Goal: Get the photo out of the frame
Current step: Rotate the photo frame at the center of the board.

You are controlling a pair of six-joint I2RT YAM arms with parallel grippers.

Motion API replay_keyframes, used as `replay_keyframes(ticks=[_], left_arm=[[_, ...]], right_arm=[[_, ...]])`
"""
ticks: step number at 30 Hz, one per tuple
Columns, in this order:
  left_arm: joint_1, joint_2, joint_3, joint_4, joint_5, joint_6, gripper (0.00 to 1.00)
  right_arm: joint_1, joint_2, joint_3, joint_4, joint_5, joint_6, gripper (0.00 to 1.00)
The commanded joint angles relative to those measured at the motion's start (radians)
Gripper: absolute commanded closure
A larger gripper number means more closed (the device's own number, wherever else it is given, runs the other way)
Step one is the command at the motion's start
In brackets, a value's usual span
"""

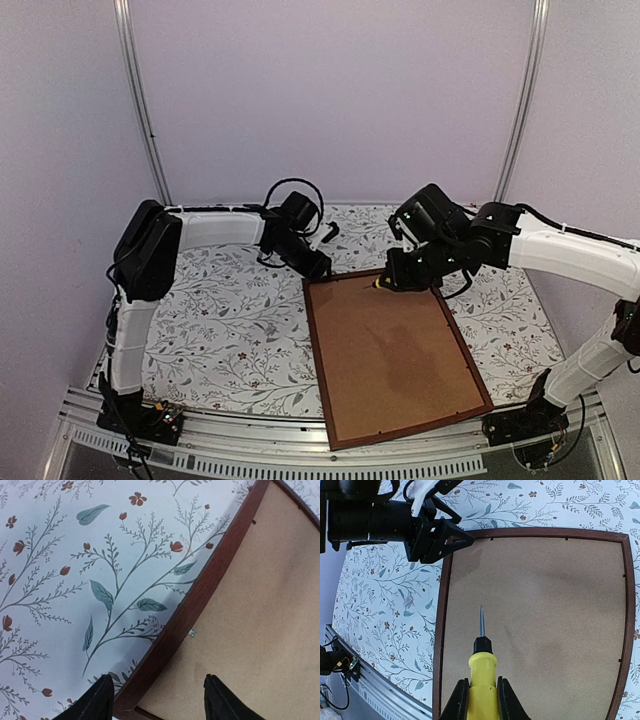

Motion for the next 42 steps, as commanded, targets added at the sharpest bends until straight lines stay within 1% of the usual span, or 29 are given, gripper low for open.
replay_keyframes(ticks=[1,6,10,12,16,18,21,27,33,37,40,42], left_arm=[[0.005,0.059,0.046,-0.032,-0.003,0.047,0.37],[0.005,0.096,0.05,-0.006,-0.007,0.024,0.36],[0.004,0.109,0.048,0.002,-0.039,-0.014,0.41],[0.002,0.106,0.036,0.005,-0.058,-0.034,0.47],[-0.008,0.08,-0.029,0.031,-0.104,-0.057,0.54],[-0.011,0.073,-0.048,0.028,-0.141,-0.075,0.62],[-0.011,0.052,-0.09,0.033,-0.187,-0.105,0.7],[0.0,-0.003,-0.175,0.045,-0.24,-0.146,0.79],[0.028,-0.072,-0.273,0.041,-0.285,-0.216,0.85],[0.042,-0.141,-0.366,0.035,-0.311,-0.294,0.87],[0.039,-0.201,-0.449,0.049,-0.297,-0.38,0.88],[0.03,-0.246,-0.521,0.075,-0.251,-0.445,0.88]], right_arm=[[-0.003,-0.061,-0.019,0.027,0.029,0.023,1.0],[-0.004,-0.082,-0.027,0.022,0.04,0.03,1.0],[-0.004,-0.092,-0.037,0.022,0.047,0.039,1.0],[-0.005,-0.095,-0.044,0.022,0.055,0.042,1.0],[-0.004,-0.095,-0.047,0.023,0.077,0.042,1.0],[-0.005,-0.092,-0.043,0.027,0.086,0.041,1.0],[-0.004,-0.092,-0.043,0.041,0.1,0.041,1.0],[-0.005,-0.079,-0.033,0.055,0.101,0.033,1.0],[-0.005,-0.065,-0.035,0.064,0.092,0.027,1.0],[-0.005,-0.059,-0.035,0.071,0.089,0.02,1.0],[-0.006,-0.052,-0.029,0.074,0.081,0.012,1.0],[-0.006,-0.041,-0.025,0.076,0.075,0.005,1.0]])
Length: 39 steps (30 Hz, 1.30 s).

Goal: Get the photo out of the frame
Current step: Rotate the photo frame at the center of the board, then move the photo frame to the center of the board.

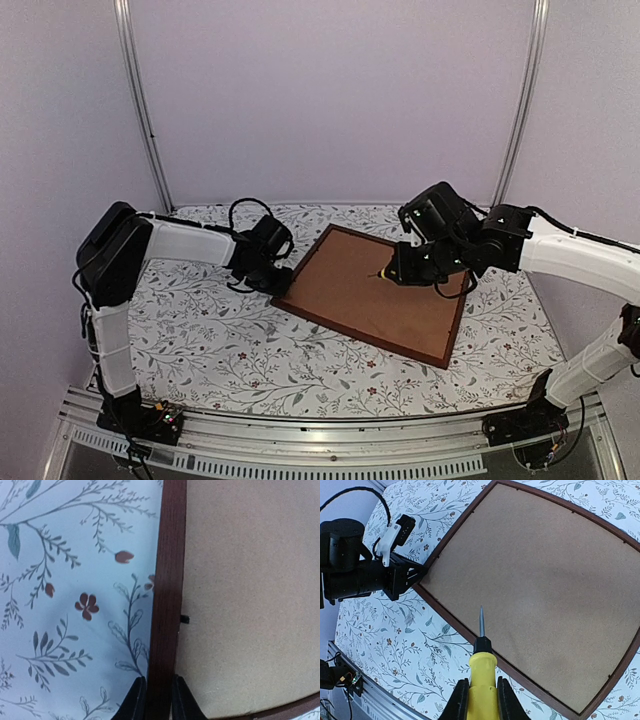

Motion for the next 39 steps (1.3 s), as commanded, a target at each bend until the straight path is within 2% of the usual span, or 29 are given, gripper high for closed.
replay_keyframes(ticks=[1,9,13,17,27,36,39], left_arm=[[-0.005,-0.075,-0.155,-0.044,0.011,-0.184,0.88],[-0.216,-0.18,-0.317,-0.047,0.01,-0.455,0.87],[-0.306,-0.23,-0.376,-0.054,-0.004,-0.586,0.82],[-0.347,-0.311,-0.417,-0.051,-0.019,-0.65,0.72],[-0.326,-0.459,-0.417,-0.042,-0.024,-0.604,0.63],[-0.183,-0.505,-0.503,0.092,0.091,-0.534,0.63],[-0.12,-0.509,-0.55,0.204,0.2,-0.504,0.65]], right_arm=[[-0.005,0.024,0.015,0.031,-0.004,-0.029,1.0],[-0.006,0.074,0.024,0.064,-0.049,-0.062,1.0],[-0.005,0.09,0.013,0.087,-0.088,-0.065,1.0],[-0.006,0.114,0.001,0.101,-0.13,-0.07,1.0],[-0.011,0.171,-0.032,0.189,-0.326,-0.077,1.0],[-0.067,0.237,-0.092,0.355,-0.595,-0.063,1.0],[-0.086,0.272,-0.111,0.416,-0.676,-0.056,1.0]])
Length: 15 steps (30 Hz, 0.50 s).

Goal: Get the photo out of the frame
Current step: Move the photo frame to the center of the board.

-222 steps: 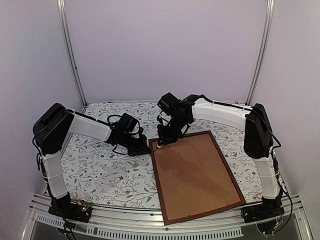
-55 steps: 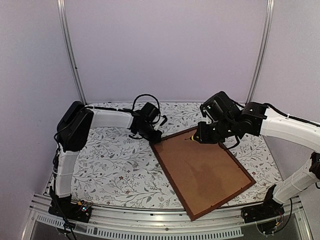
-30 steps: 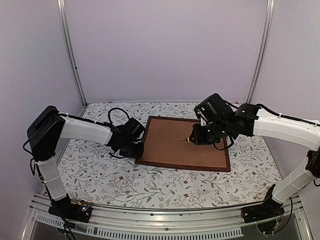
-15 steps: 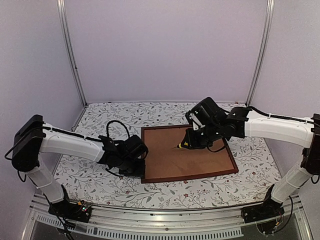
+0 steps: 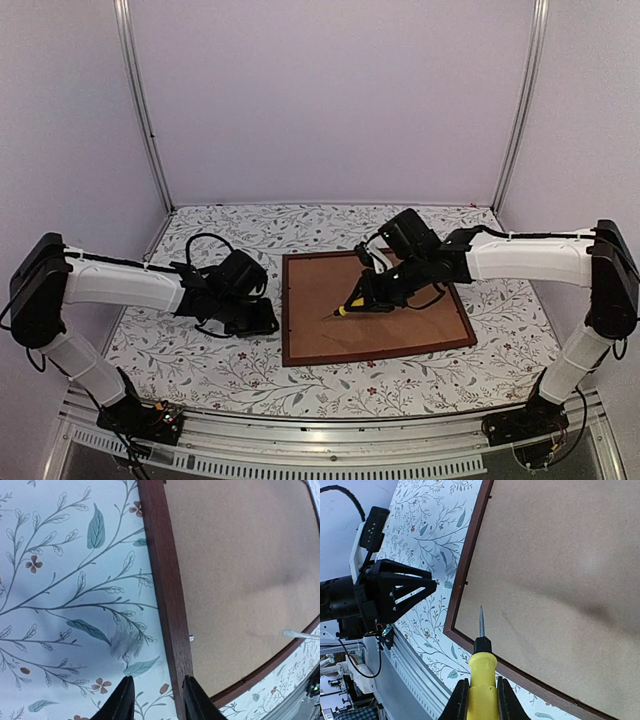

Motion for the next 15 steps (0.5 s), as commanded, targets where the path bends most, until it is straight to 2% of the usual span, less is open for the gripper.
replay_keyframes(ticks=[1,9,15], left_arm=[[0.089,-0.022,-0.071,0.18,0.168,0.062,0.65],[0.169,0.074,-0.088,0.335,0.314,0.114,0.66],[0.17,0.186,0.007,0.298,0.274,0.152,0.64]], right_arm=[[-0.032,0.051,-0.035,0.145,-0.182,0.01,1.0],[-0.067,0.128,-0.055,0.251,-0.292,0.047,1.0],[-0.074,0.155,-0.067,0.264,-0.301,0.051,1.0]])
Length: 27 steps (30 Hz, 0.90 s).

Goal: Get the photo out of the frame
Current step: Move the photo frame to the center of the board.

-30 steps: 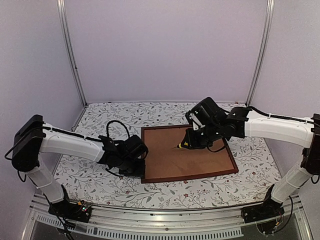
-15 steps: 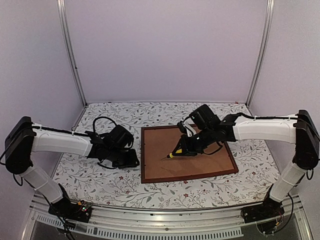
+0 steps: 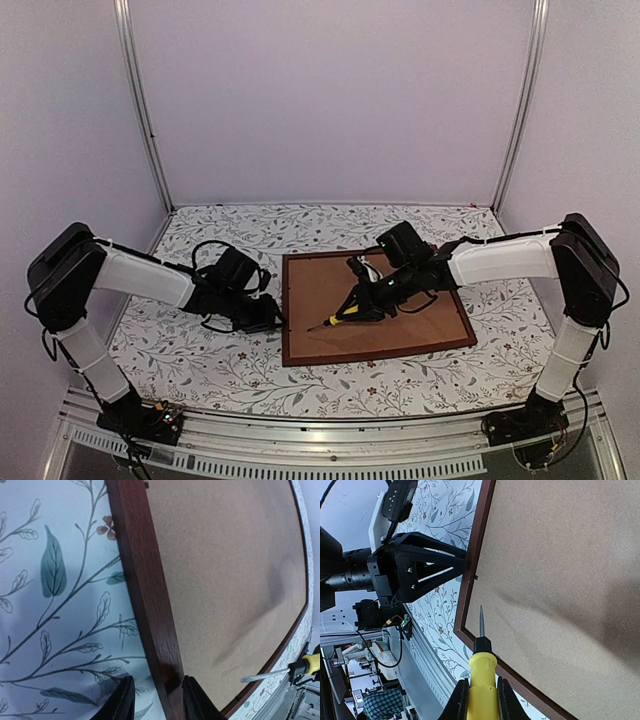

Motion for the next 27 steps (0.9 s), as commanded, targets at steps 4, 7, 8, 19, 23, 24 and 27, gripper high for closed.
replay_keyframes(ticks=[4,7,8,19,23,24,27], left_arm=[[0.005,0.123,0.142,-0.058,-0.059,0.081,0.64],[-0.009,0.156,0.18,-0.096,-0.081,0.09,0.68],[-0.017,0.163,0.182,-0.1,-0.083,0.085,0.68],[-0.128,0.188,0.206,-0.157,-0.122,0.013,0.77],[-0.164,0.18,0.205,-0.164,-0.127,-0.007,0.77],[-0.168,0.178,0.205,-0.165,-0.13,-0.007,0.77],[-0.171,0.169,0.207,-0.17,-0.133,-0.007,0.77]], right_arm=[[-0.012,0.01,-0.038,0.056,-0.037,0.011,1.0],[-0.014,0.001,-0.057,0.056,-0.034,0.007,1.0],[-0.015,-0.003,-0.063,0.056,-0.033,0.005,1.0],[-0.02,-0.046,-0.141,0.085,-0.028,-0.001,1.0],[-0.02,-0.052,-0.16,0.095,-0.03,0.002,1.0],[-0.019,-0.055,-0.164,0.098,-0.028,0.001,1.0],[-0.021,-0.065,-0.175,0.105,-0.021,0.002,1.0]])
